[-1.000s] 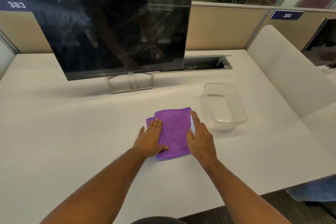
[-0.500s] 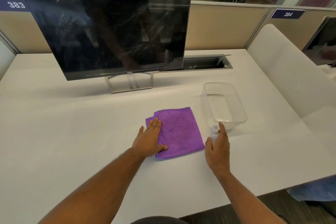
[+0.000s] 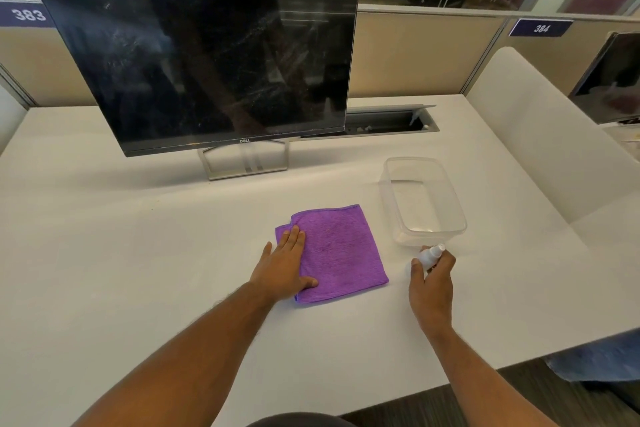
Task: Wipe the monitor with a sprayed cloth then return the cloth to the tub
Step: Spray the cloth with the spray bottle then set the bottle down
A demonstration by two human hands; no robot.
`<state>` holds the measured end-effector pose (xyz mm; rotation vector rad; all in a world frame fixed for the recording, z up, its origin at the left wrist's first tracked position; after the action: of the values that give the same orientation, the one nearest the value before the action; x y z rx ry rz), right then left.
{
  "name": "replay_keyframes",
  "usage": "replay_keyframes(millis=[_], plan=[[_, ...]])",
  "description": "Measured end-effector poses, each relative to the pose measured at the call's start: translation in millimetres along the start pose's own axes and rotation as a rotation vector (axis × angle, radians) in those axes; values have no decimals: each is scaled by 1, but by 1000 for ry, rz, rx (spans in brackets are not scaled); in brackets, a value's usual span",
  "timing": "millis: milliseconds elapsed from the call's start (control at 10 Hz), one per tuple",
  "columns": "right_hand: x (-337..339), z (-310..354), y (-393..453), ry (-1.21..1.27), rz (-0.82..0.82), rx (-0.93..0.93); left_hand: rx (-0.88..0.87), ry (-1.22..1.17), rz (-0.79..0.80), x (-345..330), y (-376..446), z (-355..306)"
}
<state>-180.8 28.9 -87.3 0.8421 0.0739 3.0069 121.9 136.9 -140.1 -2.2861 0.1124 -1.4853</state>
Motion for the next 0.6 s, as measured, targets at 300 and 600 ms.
replay_keyframes(millis=[300,600], plan=[[0,-2,-1,-11,-11,-22,2,19,21,1,0,-2],[11,-9,-31,-83,-265,-134,-11,11,24,2,-1,-2]])
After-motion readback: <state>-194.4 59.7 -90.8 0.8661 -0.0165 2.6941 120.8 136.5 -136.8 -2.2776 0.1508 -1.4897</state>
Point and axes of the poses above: each hand's wrist, its own y-axis towards the middle knuckle, its own x-axis out of the back of the hand, z = x × y, the point moved 10 cm from there along y, towards the middle knuckle, and after that the axes turned 4 degrees about y, right-handed, at the moved point
